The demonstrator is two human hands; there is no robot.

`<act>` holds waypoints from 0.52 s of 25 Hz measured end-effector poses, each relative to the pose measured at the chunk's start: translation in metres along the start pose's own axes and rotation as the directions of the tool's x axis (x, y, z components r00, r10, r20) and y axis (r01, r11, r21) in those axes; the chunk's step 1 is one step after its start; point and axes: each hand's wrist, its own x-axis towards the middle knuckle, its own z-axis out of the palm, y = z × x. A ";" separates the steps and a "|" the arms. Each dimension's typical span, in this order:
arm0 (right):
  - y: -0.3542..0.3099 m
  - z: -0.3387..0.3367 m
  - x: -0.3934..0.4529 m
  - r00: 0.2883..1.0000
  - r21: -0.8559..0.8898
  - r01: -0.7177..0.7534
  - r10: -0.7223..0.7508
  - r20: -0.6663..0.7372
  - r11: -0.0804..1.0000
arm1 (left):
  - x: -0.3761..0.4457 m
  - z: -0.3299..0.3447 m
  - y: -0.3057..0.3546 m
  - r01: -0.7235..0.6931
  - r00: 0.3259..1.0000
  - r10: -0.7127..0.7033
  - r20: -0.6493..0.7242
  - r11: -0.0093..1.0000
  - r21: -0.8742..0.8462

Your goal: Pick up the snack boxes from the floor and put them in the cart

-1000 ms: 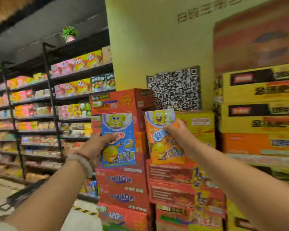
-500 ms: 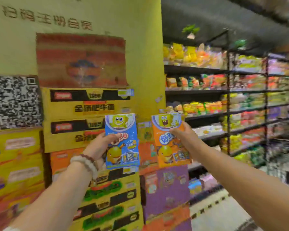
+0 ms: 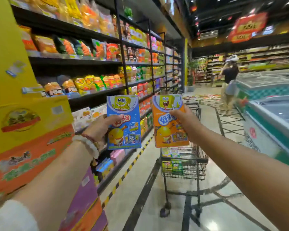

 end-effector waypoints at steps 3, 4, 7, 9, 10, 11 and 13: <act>0.027 -0.047 0.040 0.988 -0.021 -0.028 0.024 -0.151 0.999 | 0.078 0.038 -0.039 0.071 0.988 -0.066 0.136 0.997 -0.031; 0.037 -0.063 0.052 0.982 -0.022 -0.035 0.030 -0.189 0.999 | 0.100 0.051 -0.053 0.104 0.982 -0.096 0.162 0.993 -0.045; 0.069 -0.107 0.093 0.957 -0.009 -0.081 0.076 -0.279 0.997 | 0.168 0.087 -0.097 0.194 0.956 -0.180 0.231 0.980 -0.039; 0.098 -0.133 0.134 0.947 -0.007 -0.109 0.102 -0.306 0.994 | 0.218 0.108 -0.129 0.225 0.943 -0.207 0.261 0.974 -0.038; 0.113 -0.144 0.155 0.944 -0.004 -0.124 0.116 -0.308 0.992 | 0.240 0.116 -0.145 0.235 0.941 -0.216 0.260 0.971 -0.044; 0.127 -0.154 0.176 0.939 -0.002 -0.146 0.138 -0.314 0.989 | 0.261 0.123 -0.160 0.250 0.940 -0.229 0.252 0.967 -0.054; 0.156 -0.168 0.223 0.929 0.003 -0.191 0.181 -0.323 0.982 | 0.307 0.133 -0.187 0.295 0.930 -0.273 0.247 0.954 -0.055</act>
